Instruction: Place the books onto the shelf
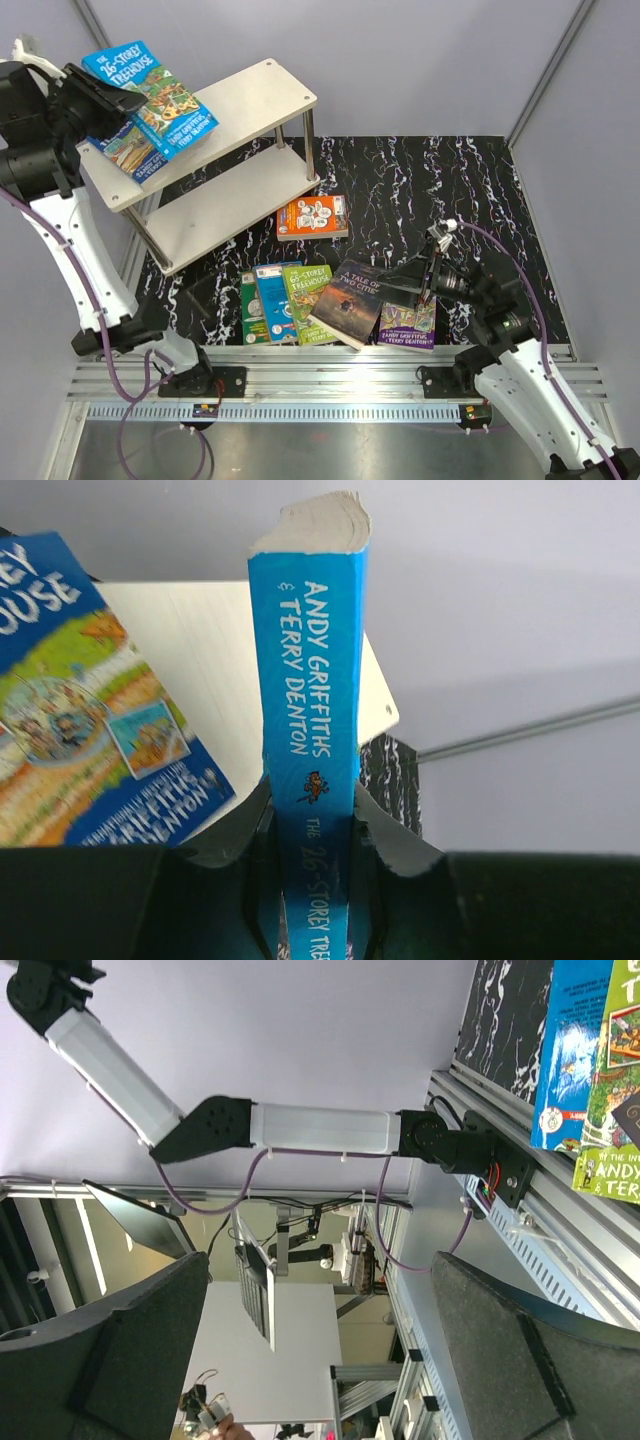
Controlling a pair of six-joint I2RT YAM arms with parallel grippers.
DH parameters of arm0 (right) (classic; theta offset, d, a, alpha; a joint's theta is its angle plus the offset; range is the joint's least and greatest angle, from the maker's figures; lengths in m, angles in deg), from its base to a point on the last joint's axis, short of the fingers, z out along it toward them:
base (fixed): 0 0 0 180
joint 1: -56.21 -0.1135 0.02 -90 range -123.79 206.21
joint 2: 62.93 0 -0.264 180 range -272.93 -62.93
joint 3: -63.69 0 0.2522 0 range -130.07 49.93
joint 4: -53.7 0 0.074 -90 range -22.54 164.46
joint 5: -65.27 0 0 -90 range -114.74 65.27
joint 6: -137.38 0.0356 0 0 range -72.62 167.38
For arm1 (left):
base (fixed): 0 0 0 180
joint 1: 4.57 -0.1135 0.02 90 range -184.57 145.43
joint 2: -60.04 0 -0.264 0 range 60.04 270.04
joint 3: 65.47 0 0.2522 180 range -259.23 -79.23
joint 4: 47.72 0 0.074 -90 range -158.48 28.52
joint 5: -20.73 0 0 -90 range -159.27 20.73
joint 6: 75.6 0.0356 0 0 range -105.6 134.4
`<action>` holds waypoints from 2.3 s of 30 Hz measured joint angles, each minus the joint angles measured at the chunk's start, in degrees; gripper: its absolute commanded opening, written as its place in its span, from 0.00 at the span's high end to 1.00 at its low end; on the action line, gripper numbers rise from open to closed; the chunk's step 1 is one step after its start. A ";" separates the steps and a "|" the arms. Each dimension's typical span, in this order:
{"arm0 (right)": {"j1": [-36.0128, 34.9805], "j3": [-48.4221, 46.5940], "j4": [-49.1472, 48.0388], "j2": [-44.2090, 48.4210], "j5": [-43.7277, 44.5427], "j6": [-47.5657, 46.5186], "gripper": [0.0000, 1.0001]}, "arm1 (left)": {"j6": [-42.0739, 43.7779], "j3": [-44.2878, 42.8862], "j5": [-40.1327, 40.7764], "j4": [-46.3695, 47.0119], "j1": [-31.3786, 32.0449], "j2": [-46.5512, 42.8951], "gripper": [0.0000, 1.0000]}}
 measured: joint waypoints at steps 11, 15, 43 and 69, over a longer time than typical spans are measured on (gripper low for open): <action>0.00 0.37 1.31 -3.69 -1.38 -0.24 0.00 | 1.66 4.57 -6.45 -2.36 -6.05 3.76 1.00; 0.00 0.59 0.81 -3.82 -1.38 -0.17 0.00 | 2.67 6.49 -7.69 -5.38 -9.40 3.74 0.99; 0.00 4.55 -0.02 -1.14 -0.87 0.55 0.00 | -17.59 16.15 -25.35 21.31 -18.80 4.48 1.00; 0.00 5.66 -3.96 -6.49 -0.90 0.37 0.00 | 3.10 13.68 -25.16 -2.60 -22.45 9.31 0.42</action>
